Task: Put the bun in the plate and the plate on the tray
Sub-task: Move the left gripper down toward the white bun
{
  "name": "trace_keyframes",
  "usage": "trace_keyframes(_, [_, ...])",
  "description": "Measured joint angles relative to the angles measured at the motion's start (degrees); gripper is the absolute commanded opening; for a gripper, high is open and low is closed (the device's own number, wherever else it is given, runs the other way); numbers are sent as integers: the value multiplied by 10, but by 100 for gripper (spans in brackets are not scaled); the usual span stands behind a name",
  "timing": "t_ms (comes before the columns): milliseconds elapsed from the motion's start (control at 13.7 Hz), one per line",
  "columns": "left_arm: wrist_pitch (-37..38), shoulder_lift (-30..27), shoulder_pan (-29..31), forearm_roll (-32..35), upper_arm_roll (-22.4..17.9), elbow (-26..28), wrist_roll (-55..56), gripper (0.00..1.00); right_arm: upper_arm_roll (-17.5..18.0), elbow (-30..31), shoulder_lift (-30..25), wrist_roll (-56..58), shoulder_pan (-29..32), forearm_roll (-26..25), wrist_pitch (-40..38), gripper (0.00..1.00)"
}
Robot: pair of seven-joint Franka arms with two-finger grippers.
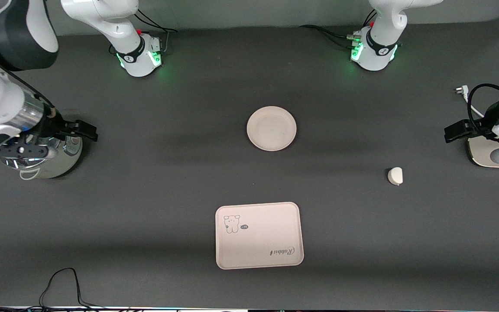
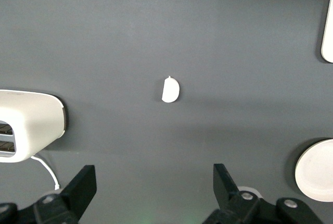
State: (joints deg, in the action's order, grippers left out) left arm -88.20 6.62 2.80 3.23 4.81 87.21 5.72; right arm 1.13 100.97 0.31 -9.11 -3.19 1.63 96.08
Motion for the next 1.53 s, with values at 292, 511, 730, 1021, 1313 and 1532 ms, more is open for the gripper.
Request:
trace_keyframes(292, [0, 0, 0, 0, 0, -3, -8, 100, -14, 2, 3, 0, 1, 0, 28, 100])
trace_keyframes(511, [0, 1, 1, 0, -1, -5, -14, 100, -24, 2, 5, 1, 1, 0, 29, 100])
trace_keyframes(730, [5, 12, -1, -1, 2, -5, -43, 100, -30, 1, 9, 6, 1, 0, 32, 100])
trace_keyframes(1021, [-11, 74, -14, -1, 6, -5, -47, 100, -33, 3, 28, 7, 1, 27, 38, 100])
trace_keyframes(1313, [-55, 156, -16, 1, 5, -1, -48, 100, -31, 3, 43, -13, -28, 38, 71, 100])
trace_keyframes(1532, [-81, 164, -12, 5, 1, 19, -50, 100, -28, 3, 52, -82, -104, 40, 79, 100])
